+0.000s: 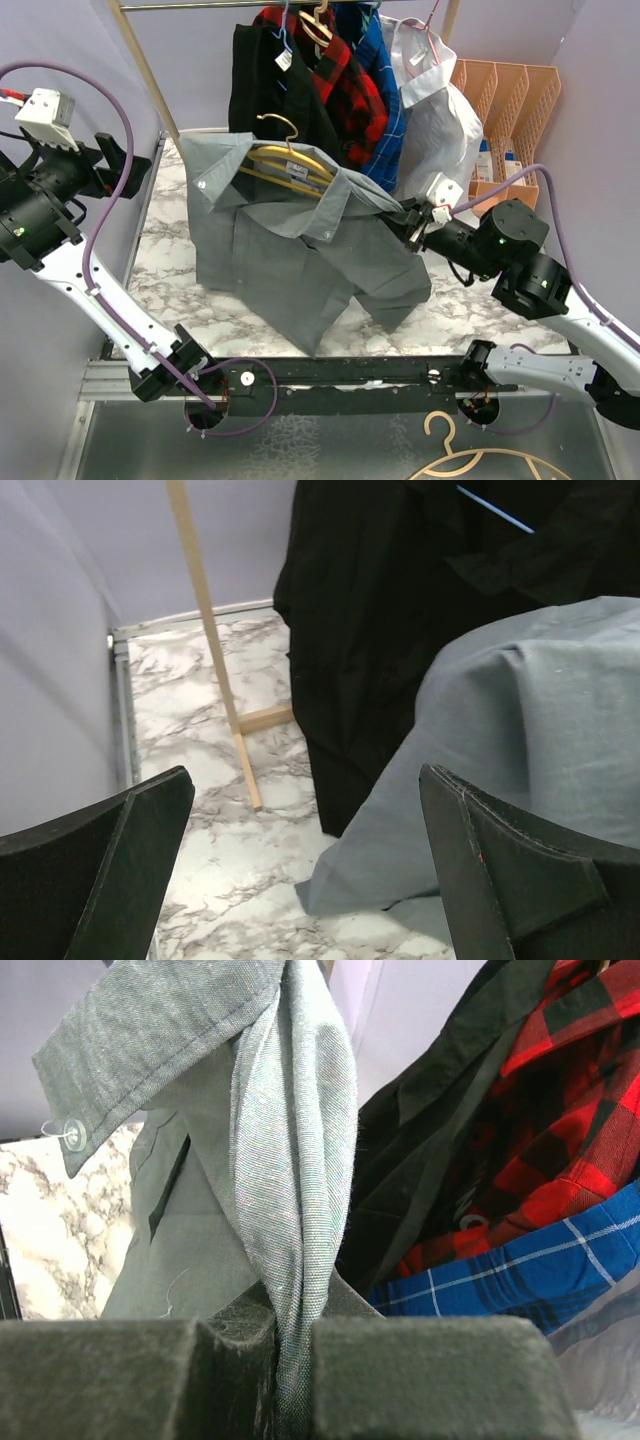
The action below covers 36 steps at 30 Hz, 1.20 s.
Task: Place the shirt on the hanger
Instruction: Hang the shirt on the hanger.
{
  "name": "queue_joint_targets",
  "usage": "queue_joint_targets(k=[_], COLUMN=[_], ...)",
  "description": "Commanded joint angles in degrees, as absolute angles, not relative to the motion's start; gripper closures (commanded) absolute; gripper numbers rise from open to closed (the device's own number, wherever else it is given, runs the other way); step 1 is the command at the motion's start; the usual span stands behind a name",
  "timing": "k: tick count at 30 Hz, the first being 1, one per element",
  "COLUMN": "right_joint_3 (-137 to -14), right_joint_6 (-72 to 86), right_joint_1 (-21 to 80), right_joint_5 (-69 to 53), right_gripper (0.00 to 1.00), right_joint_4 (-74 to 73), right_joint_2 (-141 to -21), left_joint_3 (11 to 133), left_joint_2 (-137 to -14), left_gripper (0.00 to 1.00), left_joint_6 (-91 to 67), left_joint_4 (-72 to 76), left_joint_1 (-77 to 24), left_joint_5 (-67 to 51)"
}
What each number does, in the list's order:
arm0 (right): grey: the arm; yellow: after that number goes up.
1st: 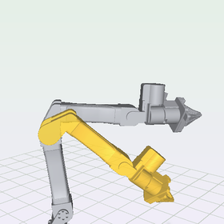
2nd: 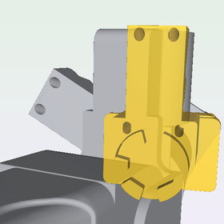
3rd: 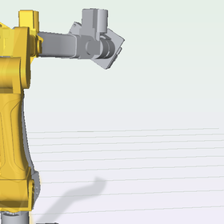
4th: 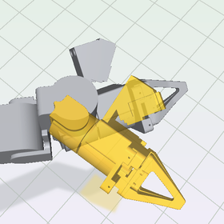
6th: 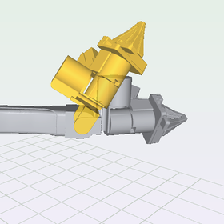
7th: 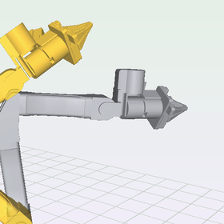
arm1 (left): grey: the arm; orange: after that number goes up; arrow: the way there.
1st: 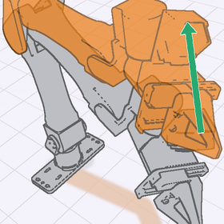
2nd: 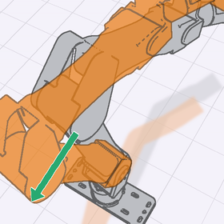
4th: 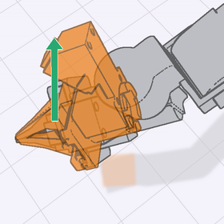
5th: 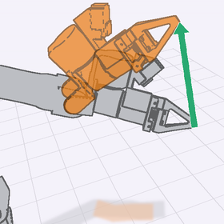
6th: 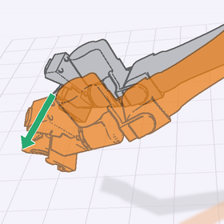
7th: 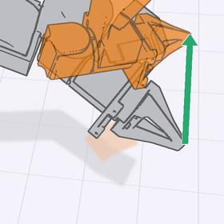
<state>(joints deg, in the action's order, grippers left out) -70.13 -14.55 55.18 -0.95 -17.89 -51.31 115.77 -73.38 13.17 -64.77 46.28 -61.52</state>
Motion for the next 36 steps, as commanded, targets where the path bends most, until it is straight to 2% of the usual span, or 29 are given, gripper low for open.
queue_joint_targets(k=[1,11,19,25,33,34,36], right_joint_3=[-70.2,-70.1,-73.3,-75.7,-75.2,-75.1,-75.3], right_joint_6=[-12.6,-10.9,-9.4,-9.5,-9.2,-9.1,-8.6], right_joint_1=[55.5,55.5,55.5,55.5,55.5,55.5,55.5], right_joint_5=[3.8,5.7,-3.0,-7.1,-5.5,-5.2,-4.6], right_gripper=[0.99,0.99,0.99,0.99,0.99,0.99,0.99], right_joint_4=[-9.9,-13.9,-19.6,-24.4,-24.9,-25.0,-25.2], right_joint_2=[-51.3,-48.9,-49.4,-50.3,-49.6,-49.8,-50.7], left_joint_3=[115.2,106.8,91.7,93.9,97.3,97.0,96.5], left_joint_2=[-72.1,-72.5,-70.9,-75.7,-76.4,-76.5,-76.5], left_gripper=[0.01,0.01,0.01,0.01,0.01,0.06,0.35], left_joint_6=[17.9,27.8,33.5,40.0,42.3,42.3,42.5], left_joint_4=[-70.1,-78.6,-73.8,-74.7,-73.7,-73.7,-73.7], left_joint_1=[46.8,46.7,45.4,30.4,29.0,29.0,28.9], left_joint_5=[-68.8,-71.5,-80.3,-80.5,-81.8,-82.0,-82.2])
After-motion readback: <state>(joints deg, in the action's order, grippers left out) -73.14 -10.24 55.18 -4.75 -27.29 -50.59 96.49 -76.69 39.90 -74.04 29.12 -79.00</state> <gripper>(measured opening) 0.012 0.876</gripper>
